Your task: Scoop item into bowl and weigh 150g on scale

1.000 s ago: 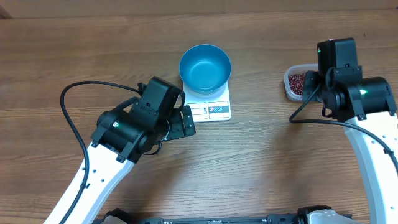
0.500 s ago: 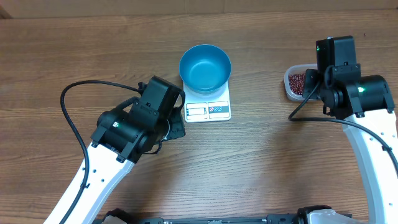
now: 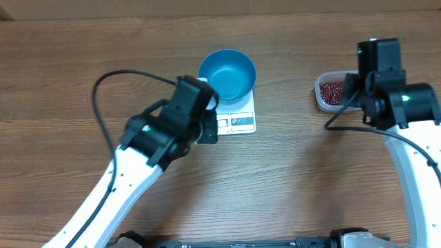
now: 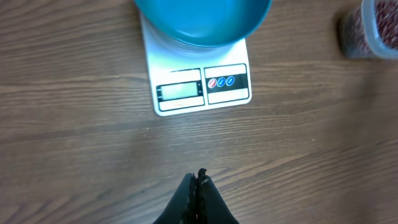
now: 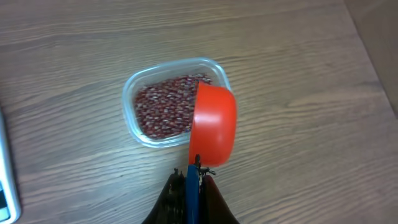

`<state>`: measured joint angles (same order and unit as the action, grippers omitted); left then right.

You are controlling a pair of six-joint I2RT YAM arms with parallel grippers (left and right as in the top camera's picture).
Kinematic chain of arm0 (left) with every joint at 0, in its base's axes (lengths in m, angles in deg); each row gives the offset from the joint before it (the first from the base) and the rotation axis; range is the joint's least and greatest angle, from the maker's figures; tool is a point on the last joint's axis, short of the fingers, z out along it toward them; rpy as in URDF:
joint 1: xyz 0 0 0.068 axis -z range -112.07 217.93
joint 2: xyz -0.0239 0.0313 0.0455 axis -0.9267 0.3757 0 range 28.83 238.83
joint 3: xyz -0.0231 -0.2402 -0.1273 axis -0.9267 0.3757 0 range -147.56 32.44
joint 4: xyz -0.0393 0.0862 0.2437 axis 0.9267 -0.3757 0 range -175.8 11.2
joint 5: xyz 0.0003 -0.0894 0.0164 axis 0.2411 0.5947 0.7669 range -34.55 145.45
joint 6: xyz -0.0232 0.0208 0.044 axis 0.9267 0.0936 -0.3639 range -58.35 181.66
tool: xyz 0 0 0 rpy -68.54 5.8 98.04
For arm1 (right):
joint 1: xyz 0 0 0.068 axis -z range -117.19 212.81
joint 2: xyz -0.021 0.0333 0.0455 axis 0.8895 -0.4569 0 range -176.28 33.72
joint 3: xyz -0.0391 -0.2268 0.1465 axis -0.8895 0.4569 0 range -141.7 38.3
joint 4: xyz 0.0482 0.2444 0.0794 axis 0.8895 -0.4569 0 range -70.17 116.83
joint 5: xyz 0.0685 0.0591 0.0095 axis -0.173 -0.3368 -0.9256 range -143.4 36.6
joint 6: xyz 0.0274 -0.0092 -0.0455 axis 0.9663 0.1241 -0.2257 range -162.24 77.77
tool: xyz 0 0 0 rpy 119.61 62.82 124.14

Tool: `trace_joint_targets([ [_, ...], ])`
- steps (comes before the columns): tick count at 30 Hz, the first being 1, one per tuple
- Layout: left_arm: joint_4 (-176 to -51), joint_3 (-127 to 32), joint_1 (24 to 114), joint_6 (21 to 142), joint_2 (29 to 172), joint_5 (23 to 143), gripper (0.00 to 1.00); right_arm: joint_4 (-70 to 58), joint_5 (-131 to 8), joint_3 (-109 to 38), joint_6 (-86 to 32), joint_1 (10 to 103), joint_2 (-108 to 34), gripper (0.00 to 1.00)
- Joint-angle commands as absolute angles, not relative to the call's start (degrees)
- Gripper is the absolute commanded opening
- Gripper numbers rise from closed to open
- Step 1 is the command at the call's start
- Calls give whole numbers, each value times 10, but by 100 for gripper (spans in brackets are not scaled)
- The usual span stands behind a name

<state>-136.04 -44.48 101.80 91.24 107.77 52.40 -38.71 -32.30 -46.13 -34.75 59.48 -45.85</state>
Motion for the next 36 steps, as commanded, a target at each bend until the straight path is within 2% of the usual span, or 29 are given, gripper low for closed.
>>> trace_joint_targets([
  [1,-1348,-454,1041,886,1118,514,4,-378,-375,-480,-347,637,-460,4],
  [7,-1299,-454,1066,887,1189,497,4,-377,-488,-480,-384,684,-460,4],
  [17,-1227,-454,1078,887,1267,473,4,-374,-491,-480,-385,684,-460,4],
  [24,-1184,-454,1107,893,1329,381,4,-372,-491,-480,-385,684,-460,4],
  [29,-1174,-454,1126,953,1363,307,5,-369,-490,-480,-385,684,-460,4],
  [36,-1174,-454,1126,959,1393,343,5,-369,-491,-480,-385,684,-460,4],
])
